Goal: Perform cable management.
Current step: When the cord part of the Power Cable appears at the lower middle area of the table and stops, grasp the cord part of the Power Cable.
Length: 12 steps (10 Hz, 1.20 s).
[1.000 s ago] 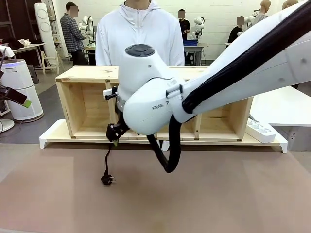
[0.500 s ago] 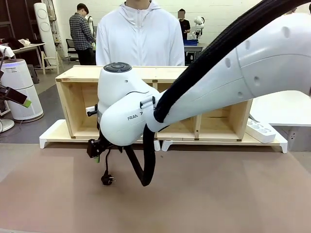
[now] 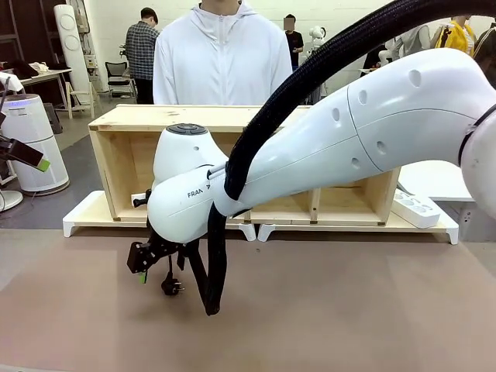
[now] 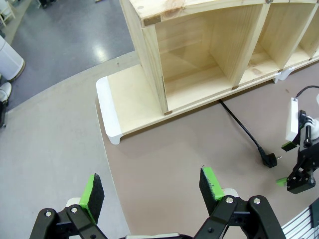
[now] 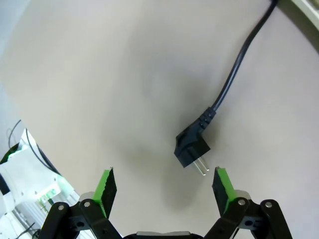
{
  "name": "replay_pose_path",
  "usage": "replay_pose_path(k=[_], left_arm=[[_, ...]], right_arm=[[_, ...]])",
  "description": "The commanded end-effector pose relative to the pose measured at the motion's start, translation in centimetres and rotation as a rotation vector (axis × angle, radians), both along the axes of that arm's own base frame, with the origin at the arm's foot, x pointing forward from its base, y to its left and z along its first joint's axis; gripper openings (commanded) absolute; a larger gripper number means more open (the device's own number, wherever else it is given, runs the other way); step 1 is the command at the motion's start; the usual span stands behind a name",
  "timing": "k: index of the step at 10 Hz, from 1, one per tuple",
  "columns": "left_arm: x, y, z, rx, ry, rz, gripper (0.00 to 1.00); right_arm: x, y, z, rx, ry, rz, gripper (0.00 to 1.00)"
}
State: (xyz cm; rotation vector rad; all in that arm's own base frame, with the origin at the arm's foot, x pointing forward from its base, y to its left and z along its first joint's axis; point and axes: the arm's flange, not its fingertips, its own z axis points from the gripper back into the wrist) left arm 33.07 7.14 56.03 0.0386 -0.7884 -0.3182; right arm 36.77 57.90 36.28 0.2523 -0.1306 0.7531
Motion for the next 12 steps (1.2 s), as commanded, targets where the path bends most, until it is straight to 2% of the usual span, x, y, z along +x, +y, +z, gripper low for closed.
replay_pose_path(k=[1,9,12], left_arm=[[0.0,0.1,0.0,-0.003,0.006,0.004,1.0],[0.0,0.1,0.0,-0.003,0.006,0.004,1.0],[0.0,0.1,0.0,-0.003,0.006,0.004,1.0]], right_arm=[[0.1,0.5,0.0,0.012,0.015,0.04,1.0],[0.1,0.0,-0.3,-0.004,-0.007,0.03,1.0],[0.3,0.7,-1.6,-0.08,-0.037,-0.116,1.0]])
